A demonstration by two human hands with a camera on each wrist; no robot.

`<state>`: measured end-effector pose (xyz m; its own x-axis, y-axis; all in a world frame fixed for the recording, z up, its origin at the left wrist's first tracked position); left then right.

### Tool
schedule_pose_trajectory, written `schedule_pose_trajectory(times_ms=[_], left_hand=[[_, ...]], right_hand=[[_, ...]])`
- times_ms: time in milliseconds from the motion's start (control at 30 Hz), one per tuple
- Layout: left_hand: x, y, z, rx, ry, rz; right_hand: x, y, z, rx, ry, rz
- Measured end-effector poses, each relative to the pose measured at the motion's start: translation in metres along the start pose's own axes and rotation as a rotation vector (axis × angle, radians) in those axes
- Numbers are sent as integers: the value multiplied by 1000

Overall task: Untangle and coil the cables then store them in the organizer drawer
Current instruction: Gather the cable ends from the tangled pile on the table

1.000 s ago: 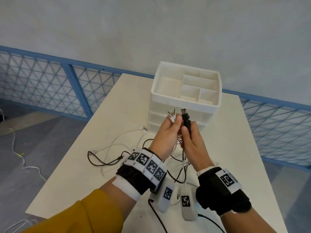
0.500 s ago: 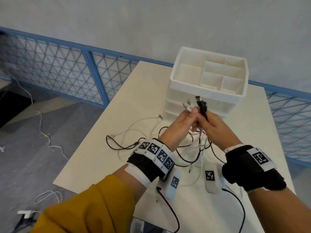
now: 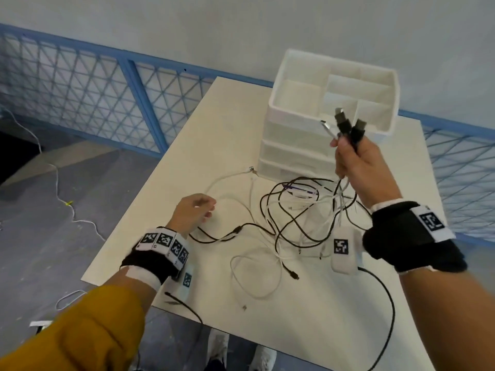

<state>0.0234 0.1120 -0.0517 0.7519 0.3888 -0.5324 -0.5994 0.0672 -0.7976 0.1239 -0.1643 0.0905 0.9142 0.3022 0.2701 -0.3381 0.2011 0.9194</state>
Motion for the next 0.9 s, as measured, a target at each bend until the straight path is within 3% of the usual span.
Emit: schedule_pose_trajectory(times_ms=[300, 433, 500, 633, 733, 800, 900], left_hand=[[63, -61, -68, 591, -129, -275], [90, -66, -96, 1099, -100, -175], [99, -65, -102, 1199, -113, -176], [108, -63, -104, 972, -83, -143], [110, -69, -90, 547, -102, -91], [109, -76, -79, 241, -67, -127], [94, -87, -66, -1, 36, -206]], right_hand=[[-27, -9, -3, -185, 11, -4], [-35, -17, -5, -224, 31, -28], [-37, -21, -3, -238, 10, -39], [-40, -29, 6, -256, -63, -99], [-42, -37, 11, -197, -95, -153], [-44, -42, 14, -130, -112, -173], [-45, -42, 15, -125, -117, -195]])
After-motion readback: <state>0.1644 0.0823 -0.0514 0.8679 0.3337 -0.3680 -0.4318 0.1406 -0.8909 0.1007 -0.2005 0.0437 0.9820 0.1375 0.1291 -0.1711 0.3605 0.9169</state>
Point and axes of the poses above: each hand's wrist, its own x-axis towards the middle knuckle, its own z-axis out of the back of the hand, y = z × x, the point moved 3 cm from there along x, towards the middle knuckle, and after that the axes turned 10 degrees about z, right-handed, at the moved point
